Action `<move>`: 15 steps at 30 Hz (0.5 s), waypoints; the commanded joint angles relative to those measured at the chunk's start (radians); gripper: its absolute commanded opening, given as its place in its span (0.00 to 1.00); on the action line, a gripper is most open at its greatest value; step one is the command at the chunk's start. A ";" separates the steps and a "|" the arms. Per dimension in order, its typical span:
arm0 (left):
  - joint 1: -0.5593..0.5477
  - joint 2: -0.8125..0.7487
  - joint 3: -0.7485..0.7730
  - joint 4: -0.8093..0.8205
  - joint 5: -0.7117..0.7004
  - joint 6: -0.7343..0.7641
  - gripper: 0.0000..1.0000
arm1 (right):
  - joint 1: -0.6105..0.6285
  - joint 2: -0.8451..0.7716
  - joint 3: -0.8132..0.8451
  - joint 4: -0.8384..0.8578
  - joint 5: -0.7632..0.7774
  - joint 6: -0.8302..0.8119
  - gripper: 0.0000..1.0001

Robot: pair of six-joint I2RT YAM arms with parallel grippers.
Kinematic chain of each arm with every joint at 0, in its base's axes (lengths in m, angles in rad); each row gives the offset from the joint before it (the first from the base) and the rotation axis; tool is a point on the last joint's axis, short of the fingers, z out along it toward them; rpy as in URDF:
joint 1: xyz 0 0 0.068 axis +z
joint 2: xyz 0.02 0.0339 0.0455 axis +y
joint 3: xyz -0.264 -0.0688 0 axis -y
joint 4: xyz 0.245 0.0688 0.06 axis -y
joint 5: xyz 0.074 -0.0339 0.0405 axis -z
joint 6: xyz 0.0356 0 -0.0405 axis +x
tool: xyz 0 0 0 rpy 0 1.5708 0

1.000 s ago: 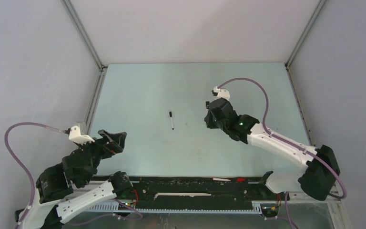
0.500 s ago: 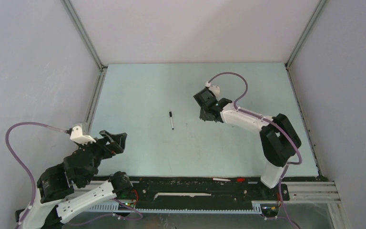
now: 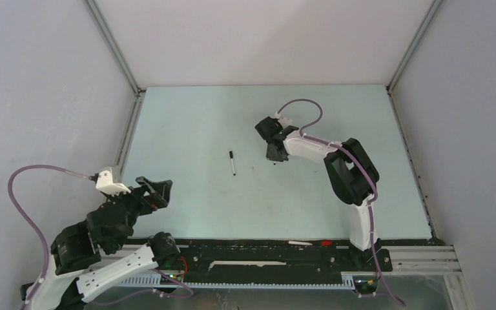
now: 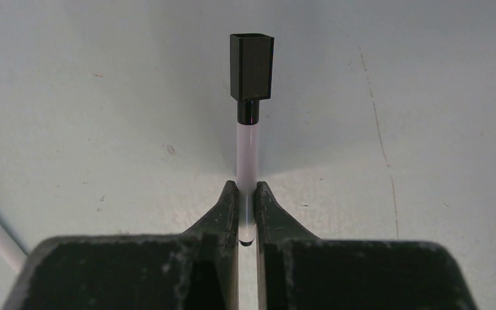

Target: Insert the pens into the pen caps

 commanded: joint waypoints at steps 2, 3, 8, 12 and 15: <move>-0.004 -0.001 -0.022 0.022 -0.002 0.024 1.00 | -0.005 0.034 0.071 -0.074 0.024 0.054 0.17; -0.004 -0.001 -0.022 0.024 -0.001 0.024 1.00 | -0.006 0.032 0.069 -0.078 0.024 0.061 0.22; -0.004 -0.004 -0.024 0.030 0.004 0.031 1.00 | -0.009 0.017 0.045 -0.068 0.002 0.071 0.32; -0.004 -0.007 -0.025 0.031 0.006 0.033 1.00 | -0.003 -0.020 0.034 -0.064 0.008 0.058 0.43; -0.004 -0.009 -0.025 0.034 0.009 0.036 1.00 | 0.007 -0.083 0.018 -0.052 0.025 0.018 0.58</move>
